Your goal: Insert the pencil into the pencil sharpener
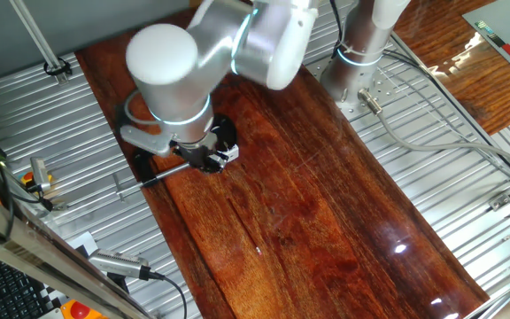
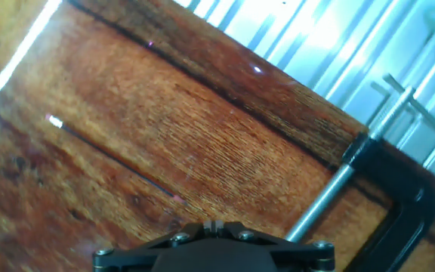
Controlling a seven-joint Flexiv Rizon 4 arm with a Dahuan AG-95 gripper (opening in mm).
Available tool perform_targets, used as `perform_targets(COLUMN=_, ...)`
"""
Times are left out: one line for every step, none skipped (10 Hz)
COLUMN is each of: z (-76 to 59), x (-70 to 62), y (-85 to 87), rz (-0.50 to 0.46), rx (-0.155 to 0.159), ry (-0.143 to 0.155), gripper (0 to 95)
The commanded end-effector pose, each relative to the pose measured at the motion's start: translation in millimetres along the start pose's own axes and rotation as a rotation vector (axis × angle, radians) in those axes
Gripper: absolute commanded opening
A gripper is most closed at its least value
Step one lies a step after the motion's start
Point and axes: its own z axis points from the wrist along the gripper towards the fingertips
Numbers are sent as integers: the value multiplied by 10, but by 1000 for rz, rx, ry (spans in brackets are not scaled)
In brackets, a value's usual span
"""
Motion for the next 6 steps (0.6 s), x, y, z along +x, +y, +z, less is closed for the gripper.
perform_targets(z=90, x=-162, y=88, rz=-261, rx=-13, ry=-7, gripper=380)
perform_targets(z=123, x=-203, y=133, rz=-277, rx=-12, ry=-12, gripper=380)
perform_targets(z=266, x=-285, y=304, rz=-306, rx=-18, ry=-40, gripper=380)
perform_targets(z=366, x=-316, y=435, rz=-323, rx=-21, ry=-52, gripper=380)
perform_targets(z=423, x=-334, y=525, rz=-321, rx=-21, ry=-57, gripper=380)
perform_targets(z=447, x=-345, y=574, rz=-307, rx=-14, ry=-60, gripper=380)
